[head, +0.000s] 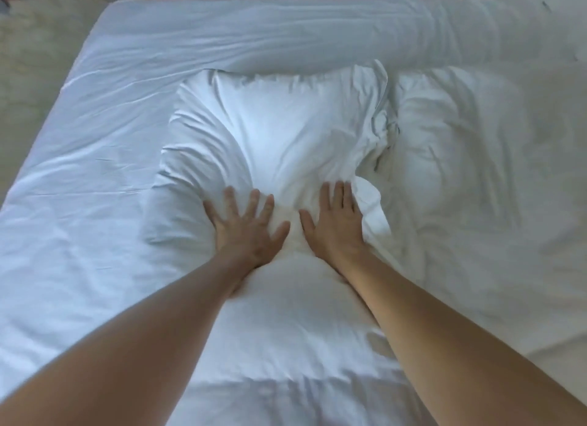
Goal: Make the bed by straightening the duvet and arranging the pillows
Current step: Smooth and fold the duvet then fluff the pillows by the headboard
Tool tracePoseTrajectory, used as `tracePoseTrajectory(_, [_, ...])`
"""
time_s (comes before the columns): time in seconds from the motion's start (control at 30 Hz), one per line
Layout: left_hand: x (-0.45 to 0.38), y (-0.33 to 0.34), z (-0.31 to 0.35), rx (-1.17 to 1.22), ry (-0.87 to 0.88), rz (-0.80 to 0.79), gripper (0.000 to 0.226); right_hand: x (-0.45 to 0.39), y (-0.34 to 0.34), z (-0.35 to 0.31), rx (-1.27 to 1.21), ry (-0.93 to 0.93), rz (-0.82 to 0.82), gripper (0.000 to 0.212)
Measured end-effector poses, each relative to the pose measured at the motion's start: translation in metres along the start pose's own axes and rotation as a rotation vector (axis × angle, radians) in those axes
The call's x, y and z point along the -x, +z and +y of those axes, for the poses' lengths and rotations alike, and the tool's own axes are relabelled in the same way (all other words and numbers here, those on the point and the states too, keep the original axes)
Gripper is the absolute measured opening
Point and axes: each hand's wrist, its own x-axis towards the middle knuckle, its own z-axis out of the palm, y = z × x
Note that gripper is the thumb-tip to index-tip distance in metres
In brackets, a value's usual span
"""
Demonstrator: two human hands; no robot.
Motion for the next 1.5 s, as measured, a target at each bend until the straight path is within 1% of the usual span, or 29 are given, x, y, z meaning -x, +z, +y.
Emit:
tracePoseTrajectory(0.1, [0.053, 0.019, 0.022, 0.070, -0.027, 0.098, 0.076, 0.034, 0.000, 0.008, 0.132, -0.085, 0.094, 0.074])
tracePoseTrajectory(0.2, [0.098, 0.039, 0.031, 0.119, -0.022, 0.149, 0.083, 0.080, 0.011, 0.023, 0.115, -0.124, 0.181, 0.070])
tracePoseTrajectory(0.3, [0.135, 0.058, 0.032, 0.154, 0.035, 0.194, 0.082, 0.123, 0.028, 0.033, 0.093, -0.064, 0.171, 0.072])
tracePoseTrajectory(0.47, [0.193, 0.088, 0.029, 0.279, 0.162, 0.354, 0.070, 0.176, 0.045, 0.041, 0.106, 0.039, 0.181, 0.073])
tracePoseTrajectory(0.57, [0.224, 0.101, 0.025, 0.287, 0.246, 0.394, 0.065, 0.206, 0.056, 0.049, 0.108, 0.083, 0.147, 0.076])
tracePoseTrajectory(0.67, [0.239, 0.109, 0.008, 0.246, 0.337, 0.489, 0.061, 0.224, 0.059, 0.056, 0.089, 0.182, 0.043, 0.083])
tracePoseTrajectory(0.73, [0.243, 0.113, -0.014, 0.223, 0.279, 0.515, 0.066, 0.231, 0.058, 0.058, 0.076, 0.221, -0.028, 0.087])
tracePoseTrajectory(0.83, [0.246, 0.116, -0.052, 0.217, 0.097, 0.406, 0.087, 0.236, 0.055, 0.056, 0.034, 0.252, -0.112, 0.083])
tracePoseTrajectory(0.9, [0.240, 0.113, -0.068, 0.268, -0.006, 0.345, 0.100, 0.235, 0.055, 0.054, 0.024, 0.266, -0.152, 0.077])
tracePoseTrajectory(0.97, [0.231, 0.107, -0.073, 0.344, -0.142, 0.251, 0.111, 0.234, 0.055, 0.053, 0.025, 0.291, -0.205, 0.074])
tracePoseTrajectory(1.03, [0.224, 0.101, -0.077, 0.381, -0.278, 0.147, 0.117, 0.233, 0.053, 0.053, 0.027, 0.319, -0.251, 0.074])
tracePoseTrajectory(1.1, [0.219, 0.103, -0.088, 0.444, -0.371, 0.074, 0.122, 0.233, 0.052, 0.053, 0.044, 0.316, -0.279, 0.075])
tracePoseTrajectory(1.2, [0.209, 0.106, -0.109, 0.645, -0.466, -0.010, 0.130, 0.229, 0.050, 0.054, 0.041, 0.308, -0.289, 0.078])
tracePoseTrajectory(1.3, [0.200, 0.113, -0.130, 0.747, -0.498, -0.069, 0.134, 0.223, 0.052, 0.058, 0.024, 0.293, -0.311, 0.081])
tracePoseTrajectory(1.37, [0.195, 0.118, -0.144, 0.841, -0.524, -0.154, 0.143, 0.219, 0.055, 0.062, 0.004, 0.283, -0.314, 0.082])
tracePoseTrajectory(1.43, [0.192, 0.121, -0.154, 1.008, -0.563, -0.236, 0.153, 0.216, 0.057, 0.065, -0.013, 0.269, -0.322, 0.082])
tracePoseTrajectory(1.5, [0.192, 0.121, -0.158, 1.127, -0.587, -0.239, 0.156, 0.214, 0.057, 0.069, -0.031, 0.252, -0.347, 0.082])
